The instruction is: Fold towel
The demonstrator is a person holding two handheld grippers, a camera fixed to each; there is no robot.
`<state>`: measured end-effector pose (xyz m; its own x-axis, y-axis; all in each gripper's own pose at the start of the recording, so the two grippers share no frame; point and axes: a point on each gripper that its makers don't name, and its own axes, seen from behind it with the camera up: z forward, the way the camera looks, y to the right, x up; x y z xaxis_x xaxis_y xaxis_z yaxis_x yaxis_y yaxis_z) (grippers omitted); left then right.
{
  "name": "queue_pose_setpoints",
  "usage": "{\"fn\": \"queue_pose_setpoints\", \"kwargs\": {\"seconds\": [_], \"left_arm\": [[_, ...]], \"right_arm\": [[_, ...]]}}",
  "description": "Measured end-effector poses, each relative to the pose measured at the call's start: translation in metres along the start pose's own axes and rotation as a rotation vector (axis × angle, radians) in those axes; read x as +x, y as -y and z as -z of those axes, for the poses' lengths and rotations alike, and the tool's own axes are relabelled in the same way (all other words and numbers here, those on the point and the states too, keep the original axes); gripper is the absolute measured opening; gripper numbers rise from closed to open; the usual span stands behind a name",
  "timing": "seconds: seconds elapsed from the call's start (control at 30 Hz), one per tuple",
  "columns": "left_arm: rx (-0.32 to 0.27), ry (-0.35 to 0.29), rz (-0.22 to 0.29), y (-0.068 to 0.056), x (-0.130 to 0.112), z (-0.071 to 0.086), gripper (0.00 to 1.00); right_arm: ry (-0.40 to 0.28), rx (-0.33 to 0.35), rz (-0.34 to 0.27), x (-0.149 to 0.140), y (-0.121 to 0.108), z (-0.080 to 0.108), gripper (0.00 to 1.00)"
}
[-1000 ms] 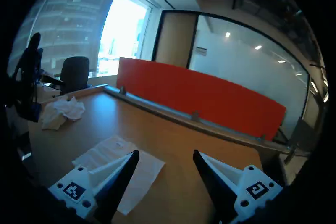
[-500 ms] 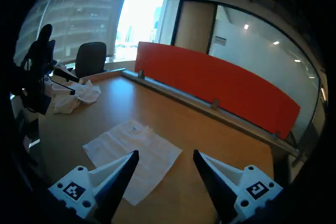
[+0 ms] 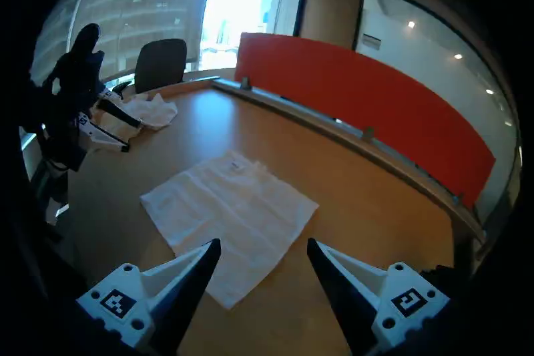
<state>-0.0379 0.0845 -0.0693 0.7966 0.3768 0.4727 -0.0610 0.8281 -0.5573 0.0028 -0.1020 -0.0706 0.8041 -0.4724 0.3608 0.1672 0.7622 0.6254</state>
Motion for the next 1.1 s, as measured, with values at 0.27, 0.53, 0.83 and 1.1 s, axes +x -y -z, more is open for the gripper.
{"fn": "queue_pose_setpoints", "kwargs": {"seconds": [0.27, 0.53, 0.83, 1.1], "left_arm": [[-0.05, 0.095, -0.001, -0.018, -0.039, -0.025, 1.0], [-0.089, 0.176, -0.005, -0.033, -0.069, -0.043, 1.0], [-0.114, 0.225, -0.012, -0.041, -0.086, -0.055, 1.0], [-0.125, 0.246, -0.021, -0.043, -0.093, -0.063, 0.99]], "right_arm": [[0.074, 0.052, 0.011, -0.039, 0.018, -0.019, 1.0], [0.142, 0.097, 0.017, -0.073, 0.031, -0.03, 1.0], [0.184, 0.124, 0.012, -0.095, 0.039, -0.036, 1.0], [0.208, 0.133, 0.01, -0.107, 0.042, -0.04, 1.0]]}}
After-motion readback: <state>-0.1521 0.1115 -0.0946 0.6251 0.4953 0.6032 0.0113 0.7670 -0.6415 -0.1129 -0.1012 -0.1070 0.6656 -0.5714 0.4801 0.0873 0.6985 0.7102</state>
